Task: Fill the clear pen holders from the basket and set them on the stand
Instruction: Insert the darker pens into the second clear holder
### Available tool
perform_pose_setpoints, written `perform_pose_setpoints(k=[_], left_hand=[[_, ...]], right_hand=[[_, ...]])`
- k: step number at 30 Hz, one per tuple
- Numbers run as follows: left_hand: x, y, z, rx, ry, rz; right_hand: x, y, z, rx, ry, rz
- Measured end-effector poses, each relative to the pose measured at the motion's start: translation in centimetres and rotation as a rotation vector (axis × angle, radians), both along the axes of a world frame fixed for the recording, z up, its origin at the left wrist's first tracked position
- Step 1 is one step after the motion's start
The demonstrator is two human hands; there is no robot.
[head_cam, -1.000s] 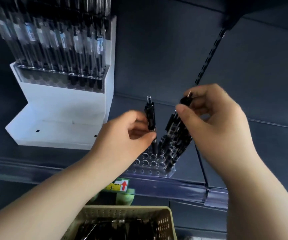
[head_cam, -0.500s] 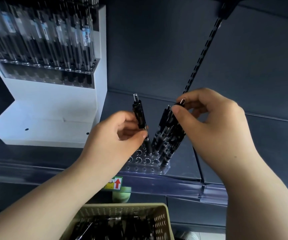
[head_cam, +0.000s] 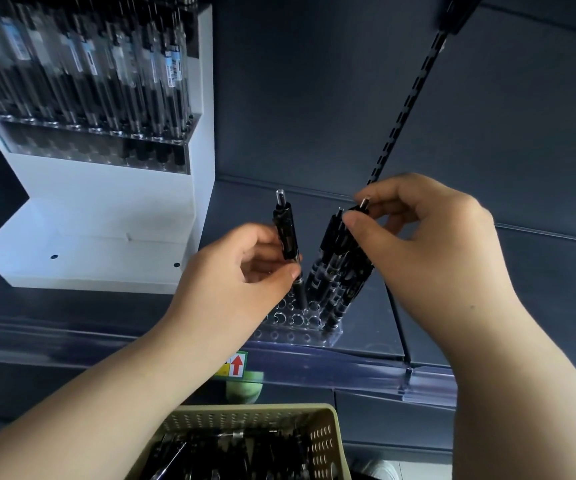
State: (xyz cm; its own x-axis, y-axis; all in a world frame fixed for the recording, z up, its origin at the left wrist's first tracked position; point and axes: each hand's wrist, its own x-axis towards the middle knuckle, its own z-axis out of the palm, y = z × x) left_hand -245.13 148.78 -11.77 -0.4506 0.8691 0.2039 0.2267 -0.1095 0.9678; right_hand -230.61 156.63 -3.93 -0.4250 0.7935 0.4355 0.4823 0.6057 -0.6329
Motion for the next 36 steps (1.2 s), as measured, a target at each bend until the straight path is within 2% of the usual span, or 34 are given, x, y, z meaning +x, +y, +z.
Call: perform_pose_setpoints(k=[23,36], left_hand=[[1.3,0.3,0.5,0.04,-0.031,-0.044],[2.4,0.5,0.6,-0.001,0.363,-0.049]], right_hand=[[-0.4,0.4,-0.9,0.109,-0.144,-0.064],[0.1,0.4,-0.8,0.086,-0.118,-0.044]])
